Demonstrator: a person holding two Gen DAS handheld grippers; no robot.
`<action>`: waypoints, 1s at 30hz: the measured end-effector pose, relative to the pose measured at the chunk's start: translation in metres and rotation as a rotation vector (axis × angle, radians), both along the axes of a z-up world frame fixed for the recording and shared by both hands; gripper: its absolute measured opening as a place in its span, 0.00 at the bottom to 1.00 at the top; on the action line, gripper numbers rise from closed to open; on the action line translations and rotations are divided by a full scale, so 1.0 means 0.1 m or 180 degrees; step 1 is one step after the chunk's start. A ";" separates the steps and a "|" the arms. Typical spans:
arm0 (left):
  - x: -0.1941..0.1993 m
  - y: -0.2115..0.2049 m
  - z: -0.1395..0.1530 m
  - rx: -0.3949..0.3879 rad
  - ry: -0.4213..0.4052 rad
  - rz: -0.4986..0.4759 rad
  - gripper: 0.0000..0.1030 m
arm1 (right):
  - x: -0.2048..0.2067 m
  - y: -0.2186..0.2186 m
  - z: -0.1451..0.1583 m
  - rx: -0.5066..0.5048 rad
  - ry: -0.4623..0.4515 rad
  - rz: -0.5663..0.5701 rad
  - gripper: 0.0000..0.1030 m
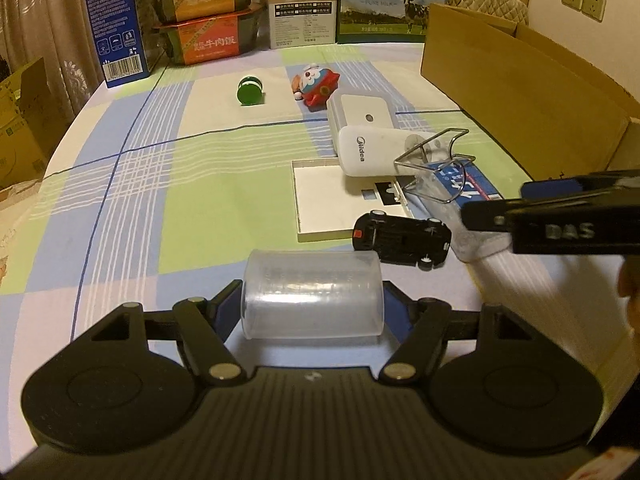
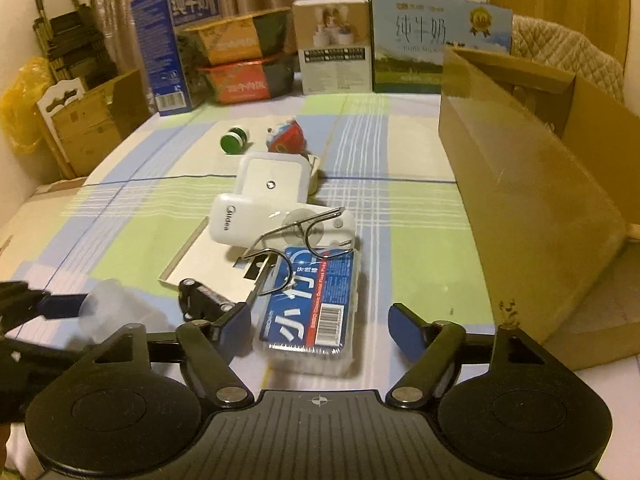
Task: Organize rigid objects
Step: 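Grasp the blue-and-white box with the right gripper while the left gripper holds the cup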
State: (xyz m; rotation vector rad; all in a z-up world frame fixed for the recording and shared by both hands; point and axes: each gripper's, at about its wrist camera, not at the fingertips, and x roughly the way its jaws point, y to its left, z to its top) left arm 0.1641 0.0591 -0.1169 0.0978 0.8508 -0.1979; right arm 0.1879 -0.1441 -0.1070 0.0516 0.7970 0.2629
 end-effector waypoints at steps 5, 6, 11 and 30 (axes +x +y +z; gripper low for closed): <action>0.00 -0.04 0.00 0.0027 0.0001 -0.0040 0.66 | 0.15 0.06 -0.13 -0.0076 0.0149 0.0036 0.69; 0.00 -0.06 -0.01 0.0048 -0.0004 -0.0049 0.66 | 0.16 0.07 -0.15 -0.0073 0.0158 0.0040 0.68; 0.00 -0.13 -0.03 0.0123 -0.0005 -0.0121 0.66 | 0.18 0.03 -0.17 -0.0047 0.0185 0.0047 0.54; -0.02 -0.26 -0.04 0.0320 0.0033 -0.0138 0.66 | -0.15 -0.19 -0.01 -0.0061 0.0106 -0.0013 0.53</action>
